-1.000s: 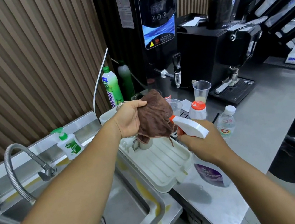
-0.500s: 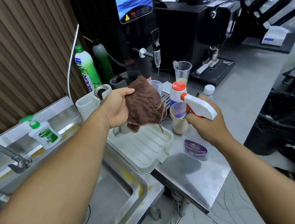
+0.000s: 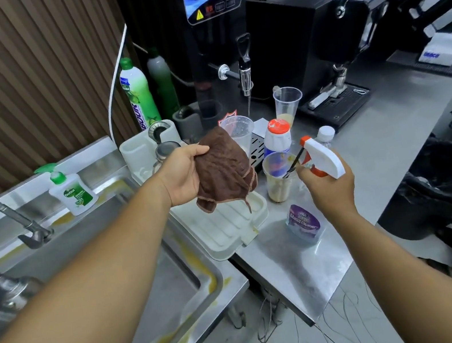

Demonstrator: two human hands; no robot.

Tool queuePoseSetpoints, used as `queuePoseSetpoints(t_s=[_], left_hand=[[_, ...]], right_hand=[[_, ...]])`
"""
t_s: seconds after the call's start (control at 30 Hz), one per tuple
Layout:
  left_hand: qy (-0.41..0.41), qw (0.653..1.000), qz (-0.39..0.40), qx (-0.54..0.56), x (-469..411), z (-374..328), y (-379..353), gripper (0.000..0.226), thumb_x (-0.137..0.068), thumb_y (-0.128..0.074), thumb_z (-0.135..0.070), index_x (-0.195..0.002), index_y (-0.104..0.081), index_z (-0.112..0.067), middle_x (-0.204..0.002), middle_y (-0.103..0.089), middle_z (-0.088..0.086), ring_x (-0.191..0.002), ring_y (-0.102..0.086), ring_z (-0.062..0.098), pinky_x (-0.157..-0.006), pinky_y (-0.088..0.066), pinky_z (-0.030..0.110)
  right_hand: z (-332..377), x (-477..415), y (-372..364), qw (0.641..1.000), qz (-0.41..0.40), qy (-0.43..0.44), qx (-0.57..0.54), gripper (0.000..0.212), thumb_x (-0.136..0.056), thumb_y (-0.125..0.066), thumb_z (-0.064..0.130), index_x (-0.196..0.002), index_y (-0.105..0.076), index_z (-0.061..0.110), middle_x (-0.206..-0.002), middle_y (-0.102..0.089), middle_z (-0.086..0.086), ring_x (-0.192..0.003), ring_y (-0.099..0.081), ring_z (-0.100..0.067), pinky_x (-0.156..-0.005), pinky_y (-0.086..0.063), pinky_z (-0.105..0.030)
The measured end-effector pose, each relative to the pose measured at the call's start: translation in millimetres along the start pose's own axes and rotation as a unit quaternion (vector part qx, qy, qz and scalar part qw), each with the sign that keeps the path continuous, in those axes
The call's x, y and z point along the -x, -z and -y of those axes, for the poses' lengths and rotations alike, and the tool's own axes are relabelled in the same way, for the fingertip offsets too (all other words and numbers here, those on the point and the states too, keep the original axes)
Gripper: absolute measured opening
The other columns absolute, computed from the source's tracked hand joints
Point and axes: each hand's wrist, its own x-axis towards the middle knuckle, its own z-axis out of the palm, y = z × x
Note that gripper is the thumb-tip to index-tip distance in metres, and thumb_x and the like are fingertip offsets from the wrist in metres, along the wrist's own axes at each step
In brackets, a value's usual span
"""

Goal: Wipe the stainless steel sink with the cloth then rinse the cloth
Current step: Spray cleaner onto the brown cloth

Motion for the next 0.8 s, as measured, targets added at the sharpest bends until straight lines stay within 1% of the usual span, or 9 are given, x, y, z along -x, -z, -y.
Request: queuePoseSetpoints(t_s=[0.07,0.17,0.27,0.37,0.43,0.53,0.63,0.7,0.8], left_hand=[[0.003,1.000,-0.004,-0.002,1.2,3.1,-1.4,0.035,-0.103,-0.036,-0.021,-0.123,-0.063,-0.009,-0.115,-0.073,0.012,-0.104,-0.071,0.030,-0.095,-0.052,0.045],[0.003,1.000,-0.008,0.003,3.7,7.8,-3.5,0.034,-0.103,-0.037,-0.020,-0.119,-0.065,-0.010,-0.113,-0.074,0.012,-0.104,-0.070,0.030,-0.099,-0.051,0.047],[0.001,1.000,-0.007,0.005,9.7,11.3,-3.8,0.034,-0.104,-0.034,-0.020,-0.112,-0.066,-0.010,-0.106,-0.076,0.012,-0.099,-0.072,0.029,-0.100,-0.049,0.046],[0.003,1.000,-0.005,0.003,17.6,12.0,2.1,0.035,-0.104,-0.034,-0.021,-0.114,-0.066,-0.009,-0.110,-0.075,0.013,-0.103,-0.070,0.031,-0.104,-0.047,0.048],[0.003,1.000,-0.005,0.007,23.8,10.7,8.4,0.036,-0.103,-0.035,-0.022,-0.117,-0.065,-0.008,-0.112,-0.074,0.013,-0.105,-0.070,0.031,-0.105,-0.047,0.048],[-0.001,1.000,-0.007,0.015,34.2,6.9,17.0,0.035,-0.103,-0.036,-0.021,-0.119,-0.064,-0.007,-0.109,-0.075,0.013,-0.100,-0.072,0.029,-0.097,-0.051,0.044],[-0.006,1.000,-0.004,0.019,50.7,1.1,28.7,0.035,-0.104,-0.036,-0.020,-0.120,-0.063,-0.005,-0.107,-0.076,0.014,-0.096,-0.074,0.029,-0.092,-0.053,0.042],[-0.008,1.000,-0.003,0.018,65.1,-3.1,38.1,0.035,-0.103,-0.036,-0.020,-0.122,-0.062,-0.004,-0.106,-0.076,0.014,-0.094,-0.074,0.028,-0.090,-0.054,0.041],[-0.018,1.000,0.000,0.019,87.4,-7.9,54.5,0.038,-0.103,-0.038,-0.018,-0.132,-0.058,-0.005,-0.118,-0.072,0.015,-0.101,-0.071,0.030,-0.088,-0.056,0.040]], right_hand=[[-3.0,3.1,0.5,1.000,0.007,-0.023,0.005,0.040,-0.082,-0.083,0.024,-0.113,-0.061,0.034,-0.096,-0.067,0.010,-0.086,-0.064,-0.008,-0.073,-0.050,-0.020],[-7.9,8.4,1.4,0.999,0.004,-0.040,0.023,0.041,-0.079,-0.087,0.030,-0.109,-0.059,0.032,-0.093,-0.067,0.012,-0.084,-0.064,-0.008,-0.079,-0.054,-0.029],[-14.0,14.7,4.9,0.997,0.011,-0.038,0.059,0.042,-0.078,-0.087,0.035,-0.112,-0.065,0.024,-0.095,-0.069,0.008,-0.091,-0.068,-0.018,-0.083,-0.055,-0.035],[-19.7,23.2,8.1,0.996,0.015,-0.026,0.079,0.050,-0.081,-0.082,0.039,-0.124,-0.063,0.025,-0.106,-0.070,0.009,-0.100,-0.068,-0.018,-0.088,-0.056,-0.038],[-20.5,31.7,9.5,0.997,0.006,-0.013,0.081,0.051,-0.085,-0.079,0.036,-0.131,-0.059,0.027,-0.112,-0.069,0.010,-0.102,-0.066,-0.015,-0.089,-0.053,-0.036],[-20.5,43.8,9.0,0.997,-0.022,-0.018,0.078,0.046,-0.091,-0.073,0.034,-0.134,-0.057,0.027,-0.119,-0.064,0.010,-0.108,-0.061,-0.014,-0.092,-0.048,-0.034],[-16.6,60.4,1.0,0.992,-0.068,-0.047,0.092,0.047,-0.095,-0.067,0.033,-0.140,-0.054,0.025,-0.128,-0.062,0.002,-0.108,-0.058,-0.016,-0.091,-0.044,-0.031],[-14.5,75.1,-6.1,0.988,-0.096,-0.044,0.110,0.052,-0.095,-0.065,0.035,-0.145,-0.049,0.027,-0.137,-0.060,0.000,-0.118,-0.060,-0.024,-0.098,-0.049,-0.038],[-7.5,98.8,-21.4,0.983,-0.130,-0.035,0.126,0.056,-0.095,-0.063,0.031,-0.147,-0.047,0.020,-0.148,-0.053,-0.004,-0.134,-0.051,-0.026,-0.111,-0.044,-0.047]])
